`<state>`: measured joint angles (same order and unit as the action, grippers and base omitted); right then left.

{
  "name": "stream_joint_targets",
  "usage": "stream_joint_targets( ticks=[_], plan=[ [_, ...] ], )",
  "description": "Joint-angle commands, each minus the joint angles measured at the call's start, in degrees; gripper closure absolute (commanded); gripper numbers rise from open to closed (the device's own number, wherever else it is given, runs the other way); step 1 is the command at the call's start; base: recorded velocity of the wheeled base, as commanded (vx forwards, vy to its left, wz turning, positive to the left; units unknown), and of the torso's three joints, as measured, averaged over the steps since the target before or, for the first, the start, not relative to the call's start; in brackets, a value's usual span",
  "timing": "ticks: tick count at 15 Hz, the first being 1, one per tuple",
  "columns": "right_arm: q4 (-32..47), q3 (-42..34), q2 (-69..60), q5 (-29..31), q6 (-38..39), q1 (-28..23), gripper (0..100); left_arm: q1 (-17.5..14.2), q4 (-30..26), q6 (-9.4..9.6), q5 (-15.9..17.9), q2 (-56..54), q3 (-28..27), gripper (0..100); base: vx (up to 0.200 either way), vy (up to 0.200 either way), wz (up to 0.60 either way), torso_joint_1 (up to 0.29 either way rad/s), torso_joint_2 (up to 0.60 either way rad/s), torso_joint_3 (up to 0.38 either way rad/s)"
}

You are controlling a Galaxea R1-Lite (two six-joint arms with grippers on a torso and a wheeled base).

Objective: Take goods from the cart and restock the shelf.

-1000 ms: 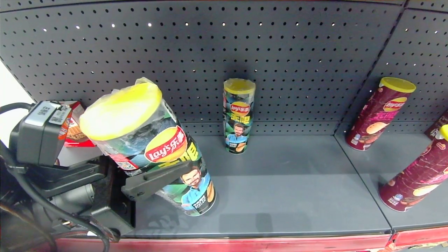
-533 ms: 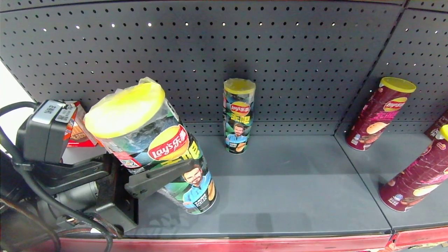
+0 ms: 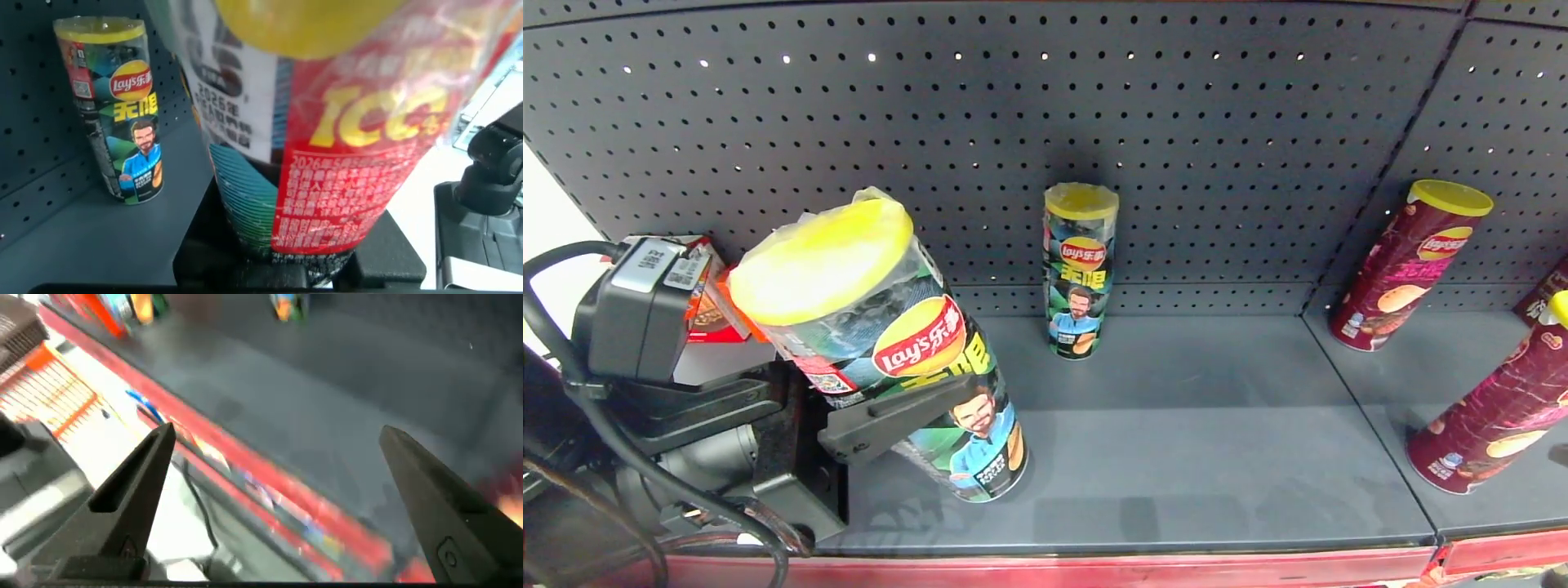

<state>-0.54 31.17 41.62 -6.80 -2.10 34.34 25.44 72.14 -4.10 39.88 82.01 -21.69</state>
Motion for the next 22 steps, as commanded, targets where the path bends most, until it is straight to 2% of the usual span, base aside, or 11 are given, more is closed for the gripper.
stream_joint_targets(
  ticks=[1,3,4,7,9,12,15,16,18,21,22],
  plan=[
    [-10.6,2.0,14.5,0.2,-0.2,1.5,0,-0.1,-0.1,-0.03,-0.1,0.2,0.0,100,0.000,0.000,0.00,0.000,0.00,0.000],
    [-19.2,2.8,21.2,0.0,0.1,-0.8,0,-0.3,-0.1,-0.12,-0.9,-0.2,0.1,100,0.000,0.000,0.00,0.000,0.00,0.000],
    [-20.2,3.5,23.2,0.0,0.0,-1.6,0,-1.4,0.0,-0.39,-1.2,-0.4,0.1,100,0.000,0.000,0.00,0.000,0.00,0.000],
    [-20.5,5.7,28.1,-0.4,-0.2,-1.9,0,-3.3,0.6,-1.70,-1.2,-0.4,-0.5,100,0.000,0.000,0.00,0.000,0.00,0.000],
    [-20.7,7.9,30.6,-3.0,-0.1,-2.0,0,-3.3,0.6,-1.70,-1.2,-0.4,-0.3,100,0.000,0.000,0.00,0.000,0.00,0.000],
    [-21.3,16.6,39.9,-3.0,-2.7,-2.8,0,-3.4,0.1,-1.88,-1.0,-0.4,-1.1,100,0.000,0.000,0.00,0.000,0.00,0.000],
    [-21.3,20.5,44.1,-4.5,-5.3,-2.8,0,-3.5,-0.2,-4.25,-0.9,-0.4,-2.3,100,0.000,0.000,0.00,0.000,0.00,0.000],
    [-21.8,22.2,46.4,-6.6,-5.4,-2.8,0,-3.5,-0.2,-5.22,-0.8,-0.4,-2.9,100,0.000,0.000,0.00,0.000,0.00,0.000],
    [-24.0,23.7,49.1,-7.2,-5.5,-2.8,0,-3.5,-0.3,-5.66,-0.5,-0.3,-3.8,100,0.000,0.000,0.00,0.000,0.00,0.000],
    [-27.2,27.7,54.8,-12.3,-7.0,-3.8,0,-4.8,-2.9,-5.84,2.0,-0.4,-4.2,100,0.000,0.000,0.00,0.000,0.00,0.000],
    [-31.8,29.6,58.2,-17.8,-10.0,-5.7,0,-5.8,-4.2,-5.75,2.9,-0.4,-4.6,100,0.000,0.000,0.00,0.000,0.00,0.000]
  ],
)
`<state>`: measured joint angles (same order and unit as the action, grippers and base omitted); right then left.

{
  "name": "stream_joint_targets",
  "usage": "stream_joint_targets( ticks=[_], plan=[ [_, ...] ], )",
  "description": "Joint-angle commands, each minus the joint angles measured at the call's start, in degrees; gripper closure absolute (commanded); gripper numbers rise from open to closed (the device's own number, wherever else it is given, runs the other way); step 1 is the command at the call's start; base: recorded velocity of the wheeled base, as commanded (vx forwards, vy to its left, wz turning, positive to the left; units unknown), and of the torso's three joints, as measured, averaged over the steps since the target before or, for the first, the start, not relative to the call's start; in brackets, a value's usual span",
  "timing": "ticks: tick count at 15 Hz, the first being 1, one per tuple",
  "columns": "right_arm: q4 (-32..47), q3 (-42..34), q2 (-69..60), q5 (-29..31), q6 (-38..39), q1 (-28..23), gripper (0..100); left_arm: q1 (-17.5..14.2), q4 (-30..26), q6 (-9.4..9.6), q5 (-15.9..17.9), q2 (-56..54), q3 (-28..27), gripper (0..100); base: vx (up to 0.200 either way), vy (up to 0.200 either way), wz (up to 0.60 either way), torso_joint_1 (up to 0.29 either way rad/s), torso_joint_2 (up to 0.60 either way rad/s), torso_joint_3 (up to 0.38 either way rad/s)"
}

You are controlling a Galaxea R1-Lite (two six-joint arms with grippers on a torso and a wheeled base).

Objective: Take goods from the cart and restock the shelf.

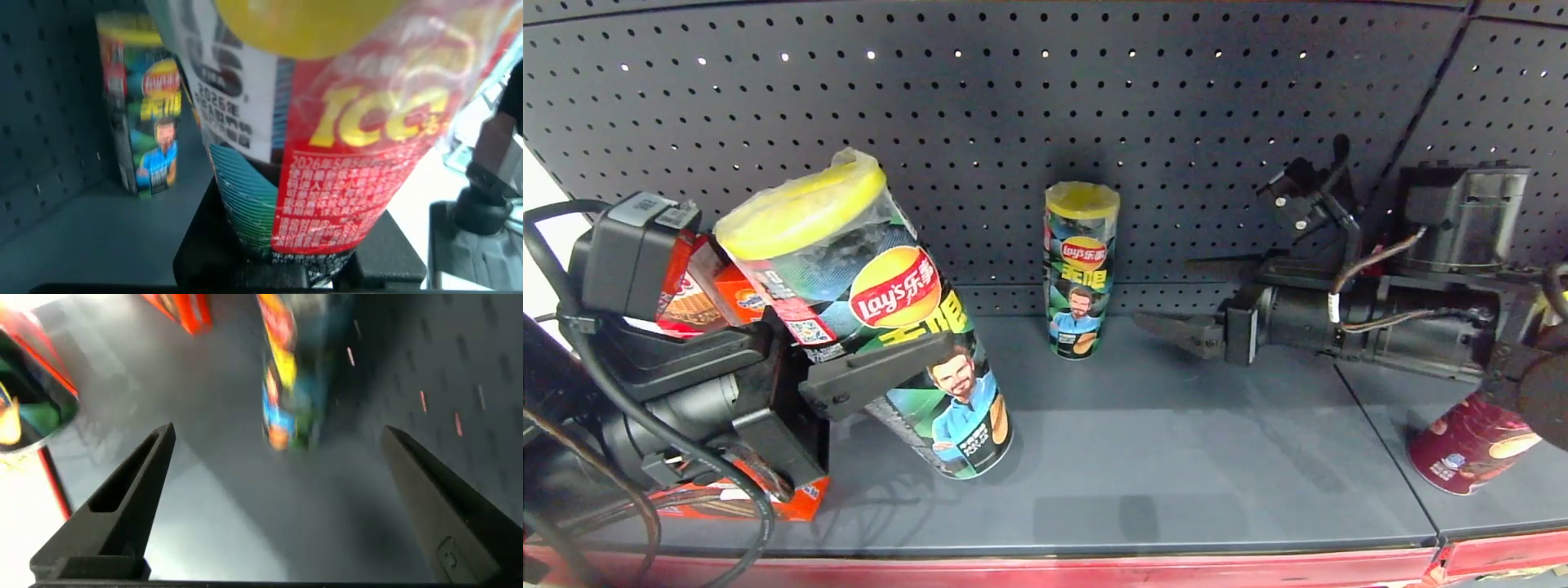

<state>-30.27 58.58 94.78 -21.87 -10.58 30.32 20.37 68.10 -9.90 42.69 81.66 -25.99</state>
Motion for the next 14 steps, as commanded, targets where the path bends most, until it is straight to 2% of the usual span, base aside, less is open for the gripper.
stream_joint_targets(
  ticks=[1,3,8,14],
  plan=[
    [-5.7,3.3,7.4,-6.7,-2.3,-2.8,0,-1.4,-0.2,0.06,0.4,0.1,-0.5,100,0.000,0.000,0.00,0.000,0.00,0.000],
    [-9.6,3.8,9.4,-11.8,-2.3,-3.0,0,-1.7,0.4,0.06,0.3,0.2,-0.5,100,0.000,0.000,0.00,0.000,0.00,0.000],
    [-11.2,7.1,14.9,-17.2,-5.2,-4.6,0,-2.8,0.5,0.14,1.1,1.6,-1.4,100,0.000,0.000,0.00,0.000,0.00,0.000],
    [-11.1,13.5,21.8,-18.0,-5.2,-4.4,0,-3.7,0.6,0.23,1.1,1.8,-0.9,100,0.000,0.000,0.00,0.000,0.00,0.000]
  ],
)
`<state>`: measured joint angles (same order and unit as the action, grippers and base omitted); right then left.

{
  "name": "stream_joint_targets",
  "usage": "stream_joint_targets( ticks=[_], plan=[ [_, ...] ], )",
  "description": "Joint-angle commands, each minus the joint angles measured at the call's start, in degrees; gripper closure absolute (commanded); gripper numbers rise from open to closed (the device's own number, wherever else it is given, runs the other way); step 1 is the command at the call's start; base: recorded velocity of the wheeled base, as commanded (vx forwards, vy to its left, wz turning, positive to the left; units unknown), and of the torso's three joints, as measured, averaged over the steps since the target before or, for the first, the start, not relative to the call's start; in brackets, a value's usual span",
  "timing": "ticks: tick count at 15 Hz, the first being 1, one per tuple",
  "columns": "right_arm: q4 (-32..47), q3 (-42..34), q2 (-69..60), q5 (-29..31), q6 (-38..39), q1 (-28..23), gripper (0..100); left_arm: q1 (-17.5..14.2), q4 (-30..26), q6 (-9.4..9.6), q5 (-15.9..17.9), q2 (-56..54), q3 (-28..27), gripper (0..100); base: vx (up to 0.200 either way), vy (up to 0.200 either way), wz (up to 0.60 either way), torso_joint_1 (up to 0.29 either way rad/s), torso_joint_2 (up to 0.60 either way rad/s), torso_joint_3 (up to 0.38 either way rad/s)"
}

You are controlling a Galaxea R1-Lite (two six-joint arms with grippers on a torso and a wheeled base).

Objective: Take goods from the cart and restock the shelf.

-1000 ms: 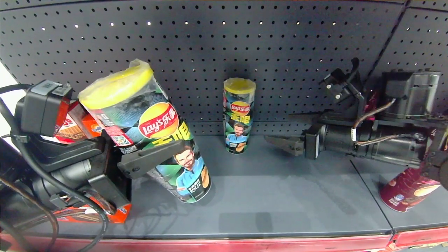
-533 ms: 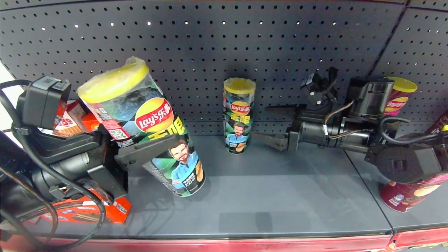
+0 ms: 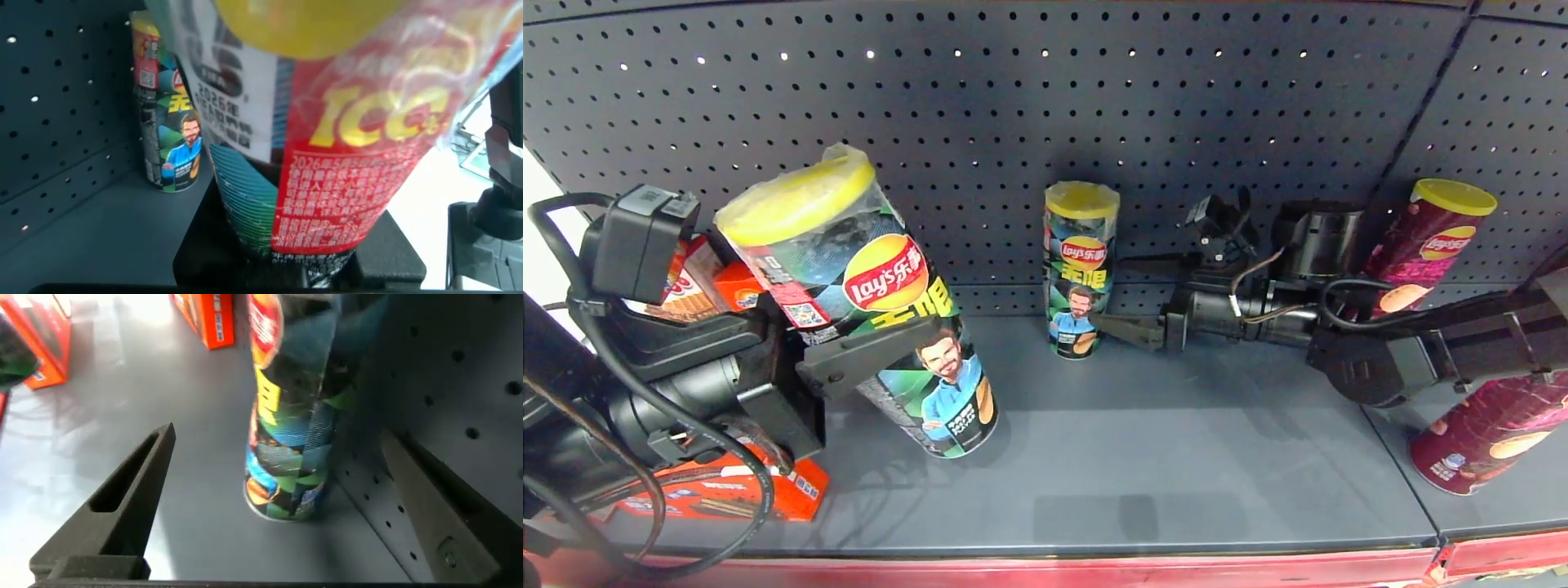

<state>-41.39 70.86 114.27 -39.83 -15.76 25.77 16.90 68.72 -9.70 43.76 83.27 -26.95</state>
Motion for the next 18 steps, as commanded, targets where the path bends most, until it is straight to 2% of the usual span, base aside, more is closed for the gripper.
stream_joint_targets(
  ticks=[1,5,9,18],
  plan=[
    [0.1,2.2,3.1,-0.1,0.1,0.9,0,-0.3,0.0,-0.05,0.0,0.2,0.1,100,0.000,0.000,0.00,0.000,0.00,0.000],
    [0.0,-0.7,2.3,0.3,0.0,2.9,0,-0.3,0.1,-0.05,0.0,0.8,-0.3,100,0.000,0.000,0.00,0.000,0.00,0.000],
    [0.0,-2.7,1.3,1.0,-0.1,2.6,0,-0.3,0.1,-0.05,0.0,1.1,-0.5,100,0.000,0.000,0.00,0.000,0.00,0.000],
    [0.2,7.5,8.4,6.8,2.5,3.3,0,-0.4,0.0,-0.05,-0.2,0.9,0.2,100,0.000,0.000,0.00,0.000,0.00,0.000]
  ],
)
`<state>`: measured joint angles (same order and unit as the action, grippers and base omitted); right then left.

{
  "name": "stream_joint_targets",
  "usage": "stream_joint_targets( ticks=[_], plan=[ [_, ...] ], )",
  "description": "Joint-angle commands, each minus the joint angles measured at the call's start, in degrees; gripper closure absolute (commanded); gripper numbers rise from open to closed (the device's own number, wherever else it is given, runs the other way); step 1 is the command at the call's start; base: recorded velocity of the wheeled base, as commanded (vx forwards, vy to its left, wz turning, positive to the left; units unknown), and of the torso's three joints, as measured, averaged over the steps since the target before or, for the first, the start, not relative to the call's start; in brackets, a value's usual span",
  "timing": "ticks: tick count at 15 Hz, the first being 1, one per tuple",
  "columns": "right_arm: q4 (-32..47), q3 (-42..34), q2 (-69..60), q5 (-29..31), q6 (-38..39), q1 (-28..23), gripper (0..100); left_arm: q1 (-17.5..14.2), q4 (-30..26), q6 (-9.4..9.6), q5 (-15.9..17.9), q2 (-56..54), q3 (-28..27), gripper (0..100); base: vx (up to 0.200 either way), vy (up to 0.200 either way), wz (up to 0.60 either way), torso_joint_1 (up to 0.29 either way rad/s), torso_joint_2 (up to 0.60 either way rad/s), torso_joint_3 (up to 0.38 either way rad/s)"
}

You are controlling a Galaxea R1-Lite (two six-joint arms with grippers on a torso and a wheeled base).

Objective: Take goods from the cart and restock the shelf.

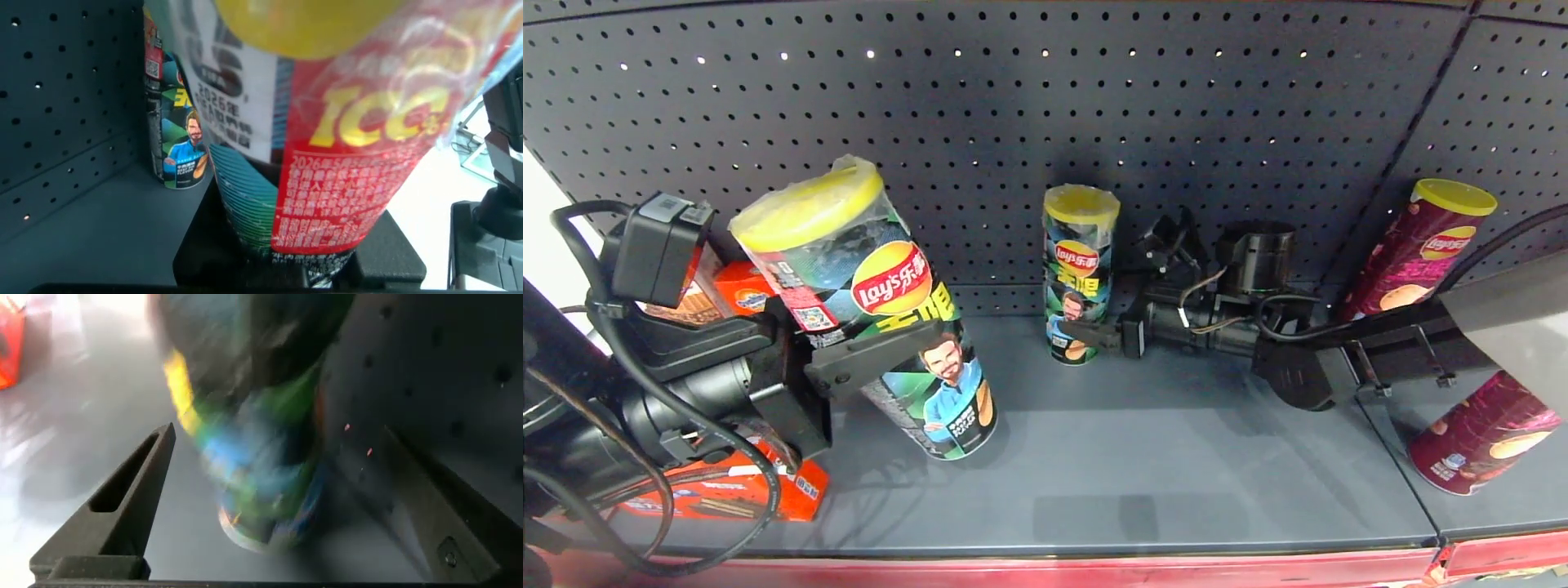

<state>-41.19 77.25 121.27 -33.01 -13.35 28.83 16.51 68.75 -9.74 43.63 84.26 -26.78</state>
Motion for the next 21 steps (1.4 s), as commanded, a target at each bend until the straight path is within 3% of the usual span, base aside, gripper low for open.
stream_joint_targets(
  ticks=[1,4,5,13,18,21],
  plan=[
    [0.2,3.4,2.7,0.8,0.3,0.6,0,-0.3,0.1,0.07,0.0,-0.1,0.2,100,0.000,0.000,0.00,0.000,0.00,0.000],
    [-0.2,4.6,3.7,1.3,1.8,1.5,0,-0.3,0.1,-0.02,0.0,-0.2,0.3,100,0.000,0.000,0.00,0.000,0.00,0.000],
    [-0.3,4.6,3.8,1.6,2.3,1.7,100,-0.3,0.0,-0.02,0.0,-0.2,0.3,100,0.000,0.000,0.00,0.000,0.00,0.000],
    [-0.4,2.4,1.2,2.5,2.3,2.0,100,-0.3,0.2,0.07,0.0,-0.2,0.3,100,0.000,0.000,0.00,0.000,0.00,0.000],
    [-0.6,-6.9,-9.7,2.3,1.9,4.7,100,-0.2,0.1,0.07,0.1,-0.4,0.6,100,0.000,0.000,0.00,0.000,0.00,0.000],
    [-6.2,-20.2,-18.7,2.3,1.7,6.1,100,-0.3,0.1,0.16,0.0,-1.6,3.8,100,0.000,0.000,0.00,0.000,0.00,0.000]
  ],
)
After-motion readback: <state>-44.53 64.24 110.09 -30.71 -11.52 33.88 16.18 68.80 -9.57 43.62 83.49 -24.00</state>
